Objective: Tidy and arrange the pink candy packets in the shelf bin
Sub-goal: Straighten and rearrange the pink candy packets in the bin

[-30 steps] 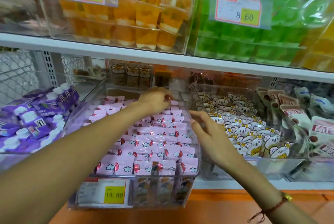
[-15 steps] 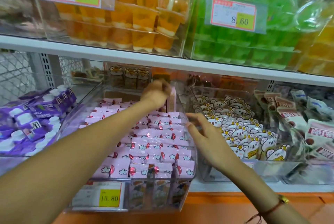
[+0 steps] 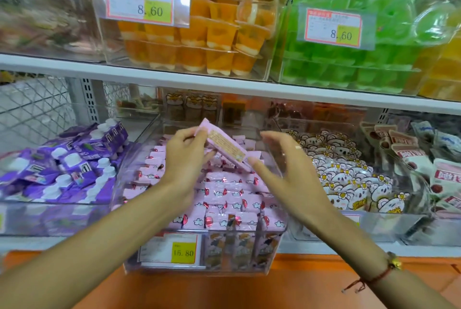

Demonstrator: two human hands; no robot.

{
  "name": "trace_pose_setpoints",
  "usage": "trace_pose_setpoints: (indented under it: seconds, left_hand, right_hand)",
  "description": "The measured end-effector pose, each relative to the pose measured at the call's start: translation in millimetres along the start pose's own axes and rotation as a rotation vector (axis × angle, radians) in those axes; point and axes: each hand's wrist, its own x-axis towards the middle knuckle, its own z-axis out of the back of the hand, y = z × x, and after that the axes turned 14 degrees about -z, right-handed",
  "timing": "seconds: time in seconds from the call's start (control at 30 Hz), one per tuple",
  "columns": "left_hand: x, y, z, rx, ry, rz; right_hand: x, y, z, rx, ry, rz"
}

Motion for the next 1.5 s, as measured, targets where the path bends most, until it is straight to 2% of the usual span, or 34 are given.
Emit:
trace_pose_setpoints:
  seconds: [0.13,0.23,0.33,0.47,0.53,0.77,0.9,1.07,1.2,1.27,1.33,1.37,1.4,1.5]
  left_hand:
    - [-10,-2,-3,-0.064,0.033,0.077]
    - [-13,-2,-4,-0.086,0.056,0.111]
    - [-15,-3,-3,-0.093,0.111,0.111]
    - [-14,-4,-1,-0.079,0.25,0.106]
    - [-14,-4,-2,-0.058,0.324,0.1]
    - [-15,-5,-3,-0.094,0.419,0.044]
    - [-12,-3,-3,-0.135,0.338,0.043]
    - [2,-2,2,-0.1,0.316,0.093]
    - [12,-7,8,-0.035,0.371,0.113]
    - [16,-9,10,-0.02,0.383,0.078]
    - [24,-10,9,0.008,0.327,0.05]
    - [29,-9,7,0.035,0.286,0.037]
    - [34,-7,3,0.06,0.249,0.02]
    - [50,7,-19,0.15,0.197,-0.063]
  right_hand:
    - [-5,13,-11,-0.182,-0.004,0.202]
    - [-5,16,-11,-0.176,-0.057,0.248]
    - [-4,14,-9,0.031,-0.006,0.128]
    - [1,16,0,0.651,0.212,-0.325]
    - [3,16,6,0.798,0.266,-0.44]
    - [5,14,12,0.84,0.443,-0.454]
    - [9,12,19,0.922,0.408,-0.463]
    - [13,-2,20,0.832,0.311,-0.426]
    - [13,-4,17,0.779,0.271,-0.299]
    - [14,-9,12,0.55,0.134,-0.205]
    - [16,-20,6,0.167,-0.049,-0.129]
    - [16,-26,4,0.012,-0.08,-0.117]
    - [15,-31,2,-0.075,-0.067,-0.125]
    - [13,-40,-1,-0.1,0.032,-0.193]
